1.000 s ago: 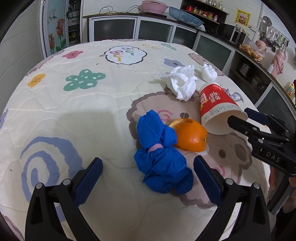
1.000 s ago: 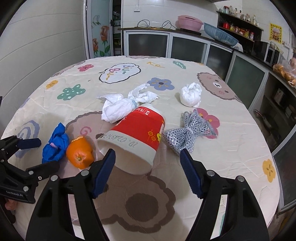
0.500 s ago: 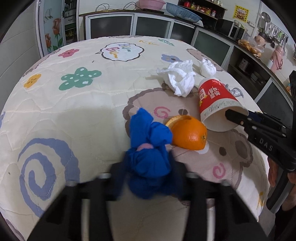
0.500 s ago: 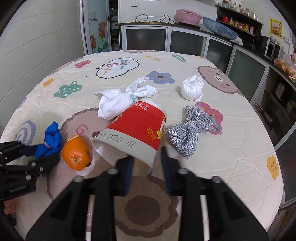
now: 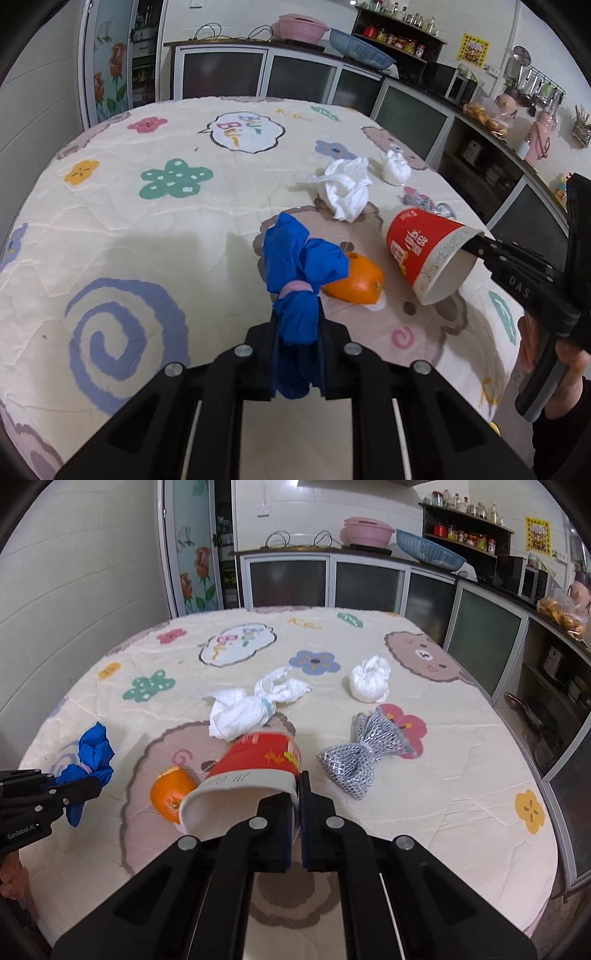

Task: Collect trash
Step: 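Grasp the blue glove with the left tool while the right tool grasps the red-white paper cup, then carry glove and paper cup over the yellow bin and open both tools, then move both open tools back over the table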

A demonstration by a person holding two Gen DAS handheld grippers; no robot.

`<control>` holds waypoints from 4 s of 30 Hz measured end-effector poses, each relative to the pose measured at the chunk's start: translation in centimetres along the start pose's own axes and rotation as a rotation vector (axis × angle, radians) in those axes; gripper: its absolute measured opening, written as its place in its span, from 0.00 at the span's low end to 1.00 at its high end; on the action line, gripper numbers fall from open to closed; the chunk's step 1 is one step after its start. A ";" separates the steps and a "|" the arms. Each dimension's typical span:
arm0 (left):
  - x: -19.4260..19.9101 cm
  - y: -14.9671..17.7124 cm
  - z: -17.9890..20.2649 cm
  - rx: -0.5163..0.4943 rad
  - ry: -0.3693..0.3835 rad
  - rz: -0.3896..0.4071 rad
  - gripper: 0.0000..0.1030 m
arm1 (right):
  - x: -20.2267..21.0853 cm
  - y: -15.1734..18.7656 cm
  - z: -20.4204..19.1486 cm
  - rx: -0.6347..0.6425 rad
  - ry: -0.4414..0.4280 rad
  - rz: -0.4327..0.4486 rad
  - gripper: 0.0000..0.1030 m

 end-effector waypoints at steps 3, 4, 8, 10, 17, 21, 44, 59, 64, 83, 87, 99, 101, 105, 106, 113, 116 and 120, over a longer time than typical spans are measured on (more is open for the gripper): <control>0.9 0.5 0.5 -0.006 0.004 0.006 0.13 | 1.4 -0.1 0.5 -0.013 0.000 0.016 0.02; 1.2 0.7 0.7 -0.009 0.006 0.008 0.13 | 1.7 0.0 0.6 -0.016 -0.003 0.017 0.02; 2.3 1.2 1.9 -0.015 0.025 0.019 0.13 | 3.6 0.4 1.2 -0.019 -0.001 0.029 0.02; 2.9 1.3 2.6 -0.021 0.032 0.026 0.13 | 4.5 0.5 1.6 -0.029 -0.001 0.036 0.02; 4.9 1.8 6.5 -0.088 0.087 0.045 0.13 | 9.2 1.7 3.9 -0.067 0.007 0.076 0.02; 5.2 2.9 9.6 -0.131 0.143 0.027 0.13 | 12.1 3.2 6.1 -0.092 0.039 0.098 0.02; 3.2 17.4 38.5 -0.648 0.566 -0.239 0.13 | 31.4 25.8 24.0 -0.377 0.474 0.039 0.02; 0.8 29.1 48.3 -0.870 0.668 -0.474 0.13 | 36.6 43.2 27.0 -0.632 0.600 -0.152 0.02; -0.6 32.5 49.9 -0.901 0.653 -0.543 0.13 | 35.1 46.4 26.5 -0.667 0.589 -0.211 0.02; -5.3 38.3 50.3 -0.886 0.574 -0.667 0.14 | 30.2 52.9 26.0 -0.719 0.557 -0.364 0.02; -5.7 38.0 50.2 -0.853 0.580 -0.676 0.22 | 29.5 53.8 26.2 -0.734 0.550 -0.401 0.03; -5.8 36.6 49.2 -0.726 0.594 -0.665 0.83 | 29.3 56.3 26.9 -0.819 0.542 -0.462 0.56; -5.7 36.2 49.0 -0.713 0.596 -0.660 0.83 | 29.5 56.0 27.0 -0.798 0.565 -0.462 0.56; -5.5 34.6 48.4 -0.670 0.613 -0.633 0.83 | 30.0 55.8 27.4 -0.810 0.579 -0.456 0.56; -5.3 34.1 48.2 -0.659 0.616 -0.623 0.83 | 30.1 55.7 27.5 -0.812 0.586 -0.451 0.56; -3.0 28.0 46.4 -0.574 0.659 -0.495 0.84 | 32.0 50.2 28.2 -0.751 0.625 -0.285 0.56; -1.4 23.9 44.5 -0.548 0.655 -0.367 0.89 | 32.8 46.0 28.1 -0.691 0.625 -0.173 0.57; 0.3 18.1 41.1 -0.505 0.614 -0.199 0.92 | 32.3 39.2 27.7 -0.624 0.552 -0.040 0.65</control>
Point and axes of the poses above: each gripper's, at about its wrist camera, not at the fingertips, and x roughly against the way its jaws point, z to its right, y to its underside, the point moved 8 cm from there along -x, roughly the way its jaws point, and after that the axes turned 6 degrees about y, right-handed, at the moved point
